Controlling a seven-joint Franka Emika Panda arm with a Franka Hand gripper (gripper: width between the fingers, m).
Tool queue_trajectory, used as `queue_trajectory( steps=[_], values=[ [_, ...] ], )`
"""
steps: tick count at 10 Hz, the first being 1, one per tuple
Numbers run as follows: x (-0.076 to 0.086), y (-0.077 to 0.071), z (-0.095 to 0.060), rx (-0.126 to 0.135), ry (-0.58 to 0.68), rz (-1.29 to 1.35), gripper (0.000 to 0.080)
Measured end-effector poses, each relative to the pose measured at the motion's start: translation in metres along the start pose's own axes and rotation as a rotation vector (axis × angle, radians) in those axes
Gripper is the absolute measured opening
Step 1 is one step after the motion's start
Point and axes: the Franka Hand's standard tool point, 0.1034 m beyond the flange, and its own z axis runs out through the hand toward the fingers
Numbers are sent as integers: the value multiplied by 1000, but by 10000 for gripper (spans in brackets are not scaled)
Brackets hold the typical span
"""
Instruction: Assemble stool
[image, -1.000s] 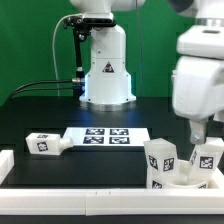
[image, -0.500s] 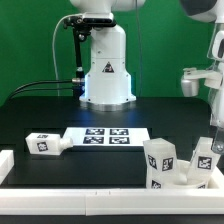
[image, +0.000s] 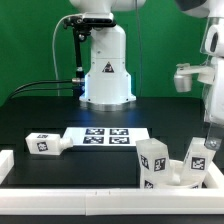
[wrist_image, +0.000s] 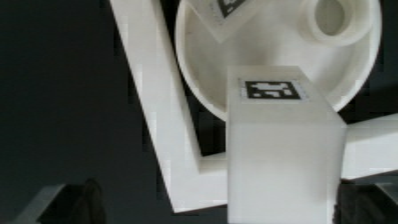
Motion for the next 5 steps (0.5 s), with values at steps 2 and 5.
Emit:
queue_trajectory(
  steps=[2,5],
  values=[
    [1,-5,-1,4,2,3,649],
    [-4,-15,12,8,2,10,649]
  ],
)
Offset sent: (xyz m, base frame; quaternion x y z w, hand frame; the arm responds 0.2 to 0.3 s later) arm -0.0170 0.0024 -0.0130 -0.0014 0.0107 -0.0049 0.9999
